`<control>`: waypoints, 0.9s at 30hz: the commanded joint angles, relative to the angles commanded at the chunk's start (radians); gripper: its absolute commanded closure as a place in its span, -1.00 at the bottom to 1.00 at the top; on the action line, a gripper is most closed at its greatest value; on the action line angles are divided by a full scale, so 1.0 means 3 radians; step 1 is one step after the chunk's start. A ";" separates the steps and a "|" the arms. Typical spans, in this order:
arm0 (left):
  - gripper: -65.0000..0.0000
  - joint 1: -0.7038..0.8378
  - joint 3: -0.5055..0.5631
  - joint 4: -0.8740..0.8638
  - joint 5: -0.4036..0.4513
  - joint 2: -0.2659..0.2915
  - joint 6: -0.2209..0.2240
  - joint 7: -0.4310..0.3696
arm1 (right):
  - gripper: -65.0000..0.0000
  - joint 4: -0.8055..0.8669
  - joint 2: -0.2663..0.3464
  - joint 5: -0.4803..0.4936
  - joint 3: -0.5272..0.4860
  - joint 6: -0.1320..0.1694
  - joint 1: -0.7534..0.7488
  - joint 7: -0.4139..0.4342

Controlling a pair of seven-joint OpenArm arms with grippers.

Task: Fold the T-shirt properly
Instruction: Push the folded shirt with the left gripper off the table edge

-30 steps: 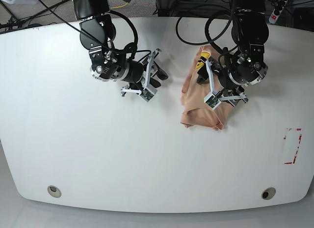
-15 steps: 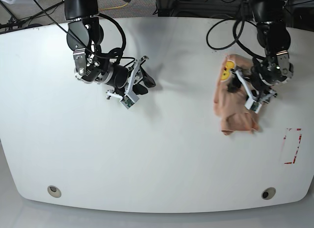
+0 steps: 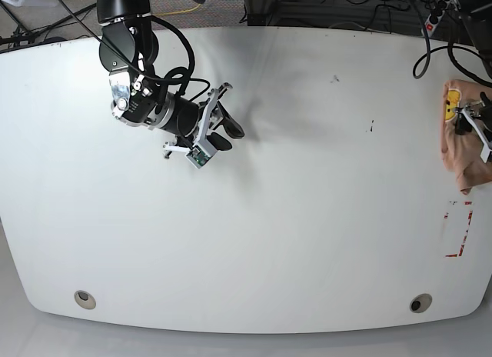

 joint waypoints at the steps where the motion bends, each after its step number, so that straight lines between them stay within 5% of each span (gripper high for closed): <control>1: -0.23 0.0046 -0.0092 -0.0005 0.0000 -0.0036 0.0000 0.0000 | 0.42 0.0000 0.0000 0.0000 0.0000 0.0000 0.0000 0.0000; 10: -0.13 0.0164 -0.0696 0.0680 0.0000 -0.0036 0.0000 0.0159 | 0.42 0.0005 -0.0005 0.0000 0.0000 0.0000 0.0000 0.0000; 16: -0.13 0.0286 -0.0859 0.1274 0.0000 0.0199 0.0000 0.0435 | 0.42 0.0005 0.0010 0.0000 0.0000 0.0000 -0.0005 0.0000; 20: -0.13 0.0476 -0.1079 0.1713 0.0000 0.0450 0.0000 0.0430 | 0.42 0.0000 0.0010 0.0000 0.0000 -0.0005 -0.0005 0.0015; 27: -0.12 0.0481 -0.1110 0.2588 0.0148 0.1325 0.0000 0.0317 | 0.42 -0.0031 0.0000 -0.0020 0.0312 -0.0005 0.0010 0.0113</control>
